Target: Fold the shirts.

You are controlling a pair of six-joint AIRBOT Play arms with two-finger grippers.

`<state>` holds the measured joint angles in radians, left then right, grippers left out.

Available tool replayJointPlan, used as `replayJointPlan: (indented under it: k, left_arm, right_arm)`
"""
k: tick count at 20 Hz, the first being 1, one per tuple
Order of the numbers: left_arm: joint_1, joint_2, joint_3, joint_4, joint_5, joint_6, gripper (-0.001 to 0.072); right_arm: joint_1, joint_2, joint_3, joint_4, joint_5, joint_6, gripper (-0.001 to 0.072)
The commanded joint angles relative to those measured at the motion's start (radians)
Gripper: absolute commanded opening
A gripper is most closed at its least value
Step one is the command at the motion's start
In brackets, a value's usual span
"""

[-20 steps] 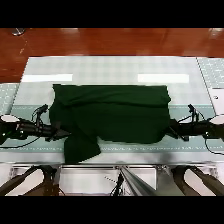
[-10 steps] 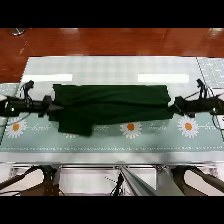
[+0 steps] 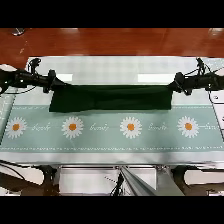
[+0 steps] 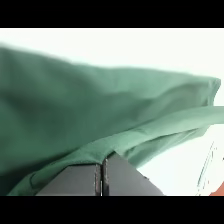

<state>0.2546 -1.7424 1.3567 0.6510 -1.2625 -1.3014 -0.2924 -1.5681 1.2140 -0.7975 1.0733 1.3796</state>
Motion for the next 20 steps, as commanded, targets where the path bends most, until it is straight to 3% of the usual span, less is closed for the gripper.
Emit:
replayJointPlan:
  k: [1, 4, 5, 6, 7, 8, 11, 14, 17, 20]
  left_arm:
    - [-0.012, -0.124, 0.136, 0.000, -0.013, -0.025, 0.0018]
    - [-0.023, -0.166, 0.154, 0.000, 0.016, -0.016, 0.0019]
    - [-0.027, -0.171, 0.155, -0.001, 0.027, -0.016, 0.0065]
    - [-0.030, -0.172, 0.156, -0.001, 0.030, -0.018, 0.0347]
    - [-0.027, -0.171, 0.167, 0.000, 0.005, -0.013, 0.0700]
    - [-0.012, -0.171, 0.193, 0.015, -0.023, 0.015, 0.0707]
    - [0.058, -0.099, 0.221, 0.129, -0.040, -0.026, 0.0706]
    - [0.119, 0.025, 0.167, 0.291, -0.028, -0.039, 0.0707]
    - [0.140, 0.202, -0.074, 0.293, 0.144, 0.009, 0.0707]
    - [0.117, 0.382, -0.350, 0.109, 0.342, 0.116, 0.0706]
  right_arm:
    - [0.001, -0.106, 0.096, 0.054, -0.015, -0.011, 0.0041]
    - [0.001, -0.161, 0.098, 0.061, -0.027, -0.012, 0.0042]
    - [0.001, -0.175, 0.098, 0.061, -0.035, -0.011, 0.0117]
    - [0.001, -0.181, 0.098, 0.062, -0.035, -0.011, 0.0366]
    - [-0.001, -0.177, 0.098, 0.061, -0.031, -0.018, 0.0618]
    - [-0.015, -0.173, 0.112, 0.055, -0.001, -0.042, 0.0617]
    - [-0.085, -0.131, 0.164, 0.009, 0.104, -0.057, 0.0617]
    - [-0.153, -0.082, 0.153, -0.157, 0.155, -0.047, 0.0617]
    - [-0.182, -0.080, 0.048, -0.167, 0.129, -0.043, 0.0617]
    - [-0.164, -0.092, -0.062, -0.003, 0.060, -0.132, 0.0617]
